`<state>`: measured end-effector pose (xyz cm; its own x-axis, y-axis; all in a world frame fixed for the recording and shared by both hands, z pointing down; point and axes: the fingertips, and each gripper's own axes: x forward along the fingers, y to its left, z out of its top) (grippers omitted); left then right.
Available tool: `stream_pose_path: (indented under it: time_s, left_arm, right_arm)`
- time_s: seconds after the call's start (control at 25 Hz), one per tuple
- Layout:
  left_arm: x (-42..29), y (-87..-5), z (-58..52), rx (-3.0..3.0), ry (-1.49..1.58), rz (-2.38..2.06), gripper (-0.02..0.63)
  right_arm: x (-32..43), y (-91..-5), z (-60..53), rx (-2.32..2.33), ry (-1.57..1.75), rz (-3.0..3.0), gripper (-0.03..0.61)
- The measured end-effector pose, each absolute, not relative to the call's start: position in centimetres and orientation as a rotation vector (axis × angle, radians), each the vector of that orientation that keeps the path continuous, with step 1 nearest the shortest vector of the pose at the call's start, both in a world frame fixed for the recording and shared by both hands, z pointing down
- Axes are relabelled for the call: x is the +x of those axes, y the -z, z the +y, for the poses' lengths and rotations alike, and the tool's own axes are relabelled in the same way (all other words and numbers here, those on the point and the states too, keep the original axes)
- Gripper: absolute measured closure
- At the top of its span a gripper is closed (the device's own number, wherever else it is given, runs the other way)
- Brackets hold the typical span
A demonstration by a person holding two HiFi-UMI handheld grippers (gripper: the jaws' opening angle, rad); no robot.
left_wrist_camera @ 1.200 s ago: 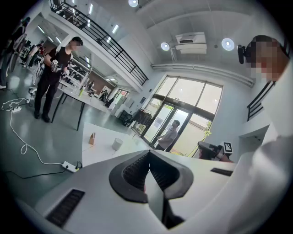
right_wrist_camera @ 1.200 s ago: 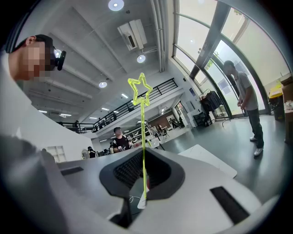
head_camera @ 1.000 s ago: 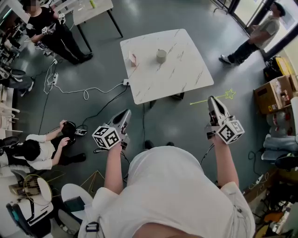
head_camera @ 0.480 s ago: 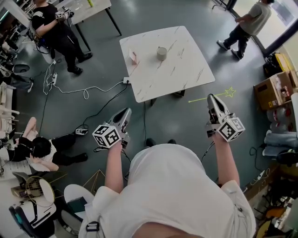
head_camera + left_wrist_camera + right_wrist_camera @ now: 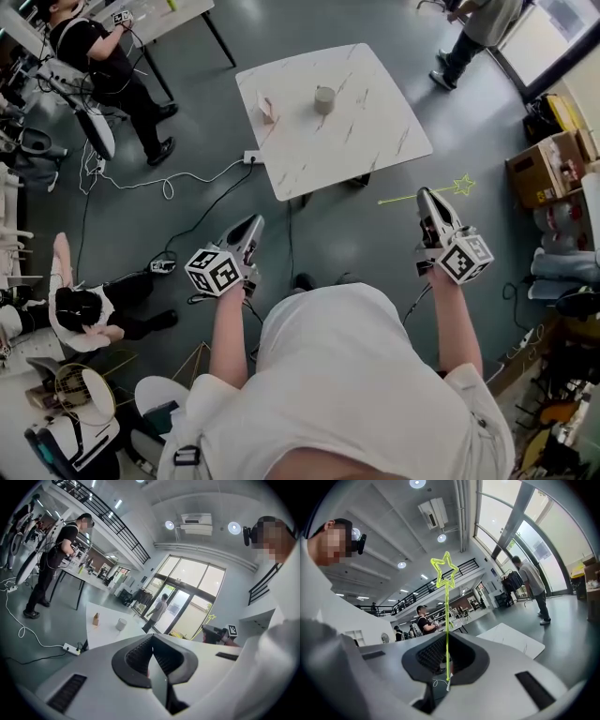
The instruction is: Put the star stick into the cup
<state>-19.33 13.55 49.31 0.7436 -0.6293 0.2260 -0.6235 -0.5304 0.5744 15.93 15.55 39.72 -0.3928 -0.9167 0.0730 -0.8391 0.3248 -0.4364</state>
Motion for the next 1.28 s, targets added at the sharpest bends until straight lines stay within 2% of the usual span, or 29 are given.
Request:
stream_pose_path:
  time_s: [0.36,0.68,1.28]
  left_arm:
    - [-21.4,-50.4,13.7,2.284,-0.01,-0.904,0.6]
    - [-20.3,-51.0,12.9,2.276,-0.02,-0.883,0.6]
    - [-17.0,-51.1,7.3,2.231,-0.034,-0.991,0.6]
  right_arm:
    - [13.7,-40.7,17.0,-1.65,0.646,2.393,0.546]
    - [14.5,-41.0,16.3,-1.661,0.66,2.404,0.546]
    - [15.7,-42.7,6.7,-1.5,0.722,2.542,0.546]
